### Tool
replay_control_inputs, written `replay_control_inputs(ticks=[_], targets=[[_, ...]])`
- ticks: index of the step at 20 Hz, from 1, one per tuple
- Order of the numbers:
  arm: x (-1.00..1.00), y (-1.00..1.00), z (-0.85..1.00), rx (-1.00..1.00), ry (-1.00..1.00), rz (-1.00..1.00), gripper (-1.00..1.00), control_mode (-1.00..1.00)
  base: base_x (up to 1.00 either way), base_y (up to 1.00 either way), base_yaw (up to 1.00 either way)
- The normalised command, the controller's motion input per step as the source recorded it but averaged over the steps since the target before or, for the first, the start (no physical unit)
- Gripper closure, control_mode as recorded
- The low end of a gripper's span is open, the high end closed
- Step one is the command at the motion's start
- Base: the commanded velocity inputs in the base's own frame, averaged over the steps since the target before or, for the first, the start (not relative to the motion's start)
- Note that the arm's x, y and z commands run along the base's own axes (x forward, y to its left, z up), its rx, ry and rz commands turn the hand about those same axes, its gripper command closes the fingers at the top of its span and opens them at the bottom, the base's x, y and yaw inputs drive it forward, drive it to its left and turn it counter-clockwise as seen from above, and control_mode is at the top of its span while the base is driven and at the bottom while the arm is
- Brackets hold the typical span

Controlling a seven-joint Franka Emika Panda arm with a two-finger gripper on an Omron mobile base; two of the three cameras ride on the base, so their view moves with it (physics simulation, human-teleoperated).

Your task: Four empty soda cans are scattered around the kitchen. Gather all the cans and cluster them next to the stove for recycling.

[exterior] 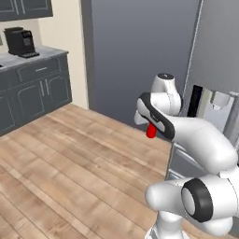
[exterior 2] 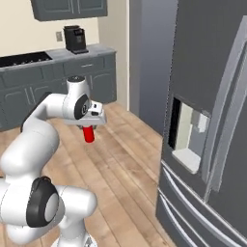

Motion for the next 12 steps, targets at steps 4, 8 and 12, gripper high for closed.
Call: replay_control_inputs(ticks=[4,8,12], targets=[[0.00,0.00,0.00,0.00,0.00,0.00,1.00,1.00,0.82,0.27,0.19],[0.00,0.00,0.00,0.00,0.00,0.00,1.00,1.00,0.70,0.29,0.22],[0.00,0.00,0.00,0.00,0.00,0.00,1.00,1.00,0.64,0.28,0.23]])
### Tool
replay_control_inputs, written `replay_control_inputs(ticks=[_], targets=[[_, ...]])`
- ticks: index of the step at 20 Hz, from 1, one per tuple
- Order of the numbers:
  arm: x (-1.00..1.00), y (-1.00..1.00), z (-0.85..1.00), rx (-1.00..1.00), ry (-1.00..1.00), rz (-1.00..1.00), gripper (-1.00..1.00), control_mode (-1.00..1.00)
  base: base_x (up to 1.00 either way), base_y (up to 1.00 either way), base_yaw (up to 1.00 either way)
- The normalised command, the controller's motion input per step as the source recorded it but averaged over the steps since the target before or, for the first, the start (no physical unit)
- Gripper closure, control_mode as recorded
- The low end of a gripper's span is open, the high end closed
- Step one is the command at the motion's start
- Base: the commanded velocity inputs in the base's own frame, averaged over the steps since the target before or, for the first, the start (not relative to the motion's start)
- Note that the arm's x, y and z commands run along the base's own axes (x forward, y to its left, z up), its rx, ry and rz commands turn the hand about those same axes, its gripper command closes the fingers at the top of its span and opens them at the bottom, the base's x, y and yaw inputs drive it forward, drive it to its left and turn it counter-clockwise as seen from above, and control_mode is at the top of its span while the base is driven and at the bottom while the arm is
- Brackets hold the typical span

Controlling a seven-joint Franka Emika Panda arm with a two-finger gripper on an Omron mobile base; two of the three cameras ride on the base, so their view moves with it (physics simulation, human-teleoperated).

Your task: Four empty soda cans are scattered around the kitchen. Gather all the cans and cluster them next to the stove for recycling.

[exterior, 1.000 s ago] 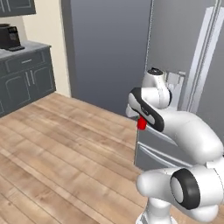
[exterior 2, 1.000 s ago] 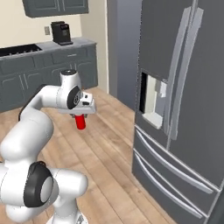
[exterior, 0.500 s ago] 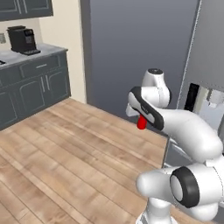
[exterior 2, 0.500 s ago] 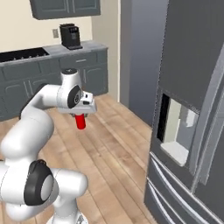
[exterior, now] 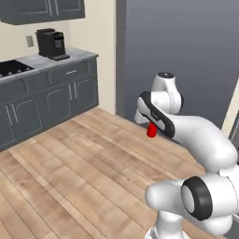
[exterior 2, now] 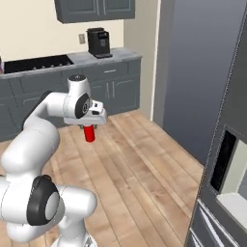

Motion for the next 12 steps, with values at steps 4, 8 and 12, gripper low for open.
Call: replay_control_inputs(ticks=[4,8,12], targets=[[0.00,0.00,0.00,0.00,0.00,0.00,1.00,1.00,0.58,0.28,0.25],[0.00,0.00,0.00,0.00,0.00,0.00,1.00,1.00,0.50,0.28,0.27],[0.00,0.00,0.00,0.00,0.00,0.00,1.00,1.00,0.44,0.29,0.29]])
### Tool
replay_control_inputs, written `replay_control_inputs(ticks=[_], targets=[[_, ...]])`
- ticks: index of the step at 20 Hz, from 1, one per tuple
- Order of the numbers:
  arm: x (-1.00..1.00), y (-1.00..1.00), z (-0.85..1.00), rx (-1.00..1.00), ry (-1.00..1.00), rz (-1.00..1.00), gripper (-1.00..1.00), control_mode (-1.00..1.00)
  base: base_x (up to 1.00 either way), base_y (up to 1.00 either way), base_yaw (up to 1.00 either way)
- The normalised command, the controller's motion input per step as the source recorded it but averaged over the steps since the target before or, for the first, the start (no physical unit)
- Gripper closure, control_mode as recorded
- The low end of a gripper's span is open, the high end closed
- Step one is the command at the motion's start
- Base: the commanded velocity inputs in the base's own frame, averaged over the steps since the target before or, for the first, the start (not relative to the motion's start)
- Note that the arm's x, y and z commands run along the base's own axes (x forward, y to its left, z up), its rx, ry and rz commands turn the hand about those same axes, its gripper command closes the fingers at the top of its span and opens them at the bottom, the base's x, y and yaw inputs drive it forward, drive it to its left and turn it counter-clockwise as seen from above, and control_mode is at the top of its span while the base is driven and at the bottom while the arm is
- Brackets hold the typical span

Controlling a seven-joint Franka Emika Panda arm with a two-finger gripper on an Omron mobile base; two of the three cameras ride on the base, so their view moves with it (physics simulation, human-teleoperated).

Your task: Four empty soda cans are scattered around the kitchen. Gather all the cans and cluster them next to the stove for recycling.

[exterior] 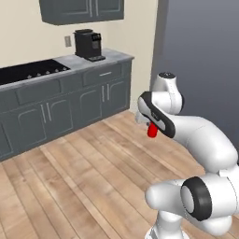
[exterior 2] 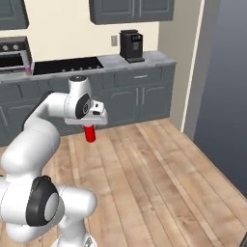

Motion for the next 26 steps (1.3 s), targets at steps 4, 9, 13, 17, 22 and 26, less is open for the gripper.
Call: replay_control_inputs(ticks=[4,9,13,17,22,26], targets=[[0.00,0.00,0.00,0.00,0.00,0.00,1.00,1.00,0.40,0.28,0.30],[0.00,0.00,0.00,0.00,0.00,0.00,1.00,1.00,0.43,0.29,0.29],[0.00,0.00,0.00,0.00,0.00,0.00,1.00,1.00,0.46,0.29,0.28],[0.00,0.00,0.00,0.00,0.00,0.00,1.00,1.00,0.59,0.29,0.25],[0.00,0.00,0.00,0.00,0.00,0.00,1.00,1.00,0.72,0.31,0.21],[0.00,0.00,0.00,0.00,0.00,0.00,1.00,1.00,0.76,0.33,0.19]])
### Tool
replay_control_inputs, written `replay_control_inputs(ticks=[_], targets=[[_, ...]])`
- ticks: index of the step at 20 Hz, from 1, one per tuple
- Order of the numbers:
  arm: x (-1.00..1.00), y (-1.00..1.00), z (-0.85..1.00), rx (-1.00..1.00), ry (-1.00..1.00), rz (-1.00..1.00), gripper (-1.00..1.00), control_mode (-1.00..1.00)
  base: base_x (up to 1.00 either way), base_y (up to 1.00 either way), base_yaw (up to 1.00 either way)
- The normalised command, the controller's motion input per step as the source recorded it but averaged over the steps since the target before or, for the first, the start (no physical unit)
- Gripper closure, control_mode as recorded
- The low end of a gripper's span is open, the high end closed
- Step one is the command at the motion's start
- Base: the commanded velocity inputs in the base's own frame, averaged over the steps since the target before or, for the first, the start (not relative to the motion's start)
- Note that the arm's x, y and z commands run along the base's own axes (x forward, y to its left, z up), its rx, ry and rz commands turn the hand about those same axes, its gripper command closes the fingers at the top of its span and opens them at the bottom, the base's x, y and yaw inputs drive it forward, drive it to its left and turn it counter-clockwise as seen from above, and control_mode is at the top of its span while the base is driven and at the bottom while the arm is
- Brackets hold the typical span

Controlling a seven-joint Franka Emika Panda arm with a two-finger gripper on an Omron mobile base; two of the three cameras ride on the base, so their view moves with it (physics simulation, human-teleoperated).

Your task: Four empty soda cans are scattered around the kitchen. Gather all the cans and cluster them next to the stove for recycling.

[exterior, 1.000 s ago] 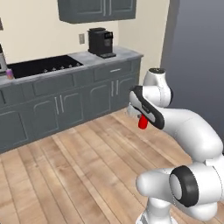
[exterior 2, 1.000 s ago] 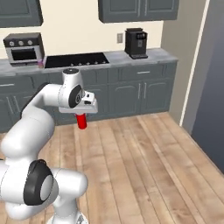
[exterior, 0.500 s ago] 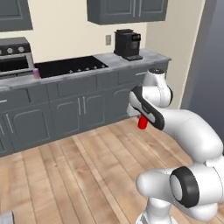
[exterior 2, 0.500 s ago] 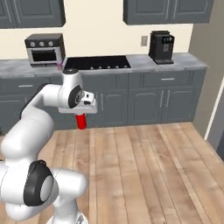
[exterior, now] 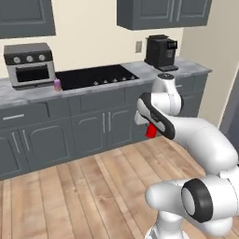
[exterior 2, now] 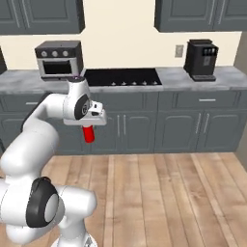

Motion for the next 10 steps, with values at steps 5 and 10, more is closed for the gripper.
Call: replay_control_inputs(ticks=[5,10], targets=[[0.00,0.00,0.00,0.00,0.00,0.00,1.00,1.00,0.76,0.33,0.19],[0.00,0.00,0.00,0.00,0.00,0.00,1.00,1.00,0.69,0.37,0.20]])
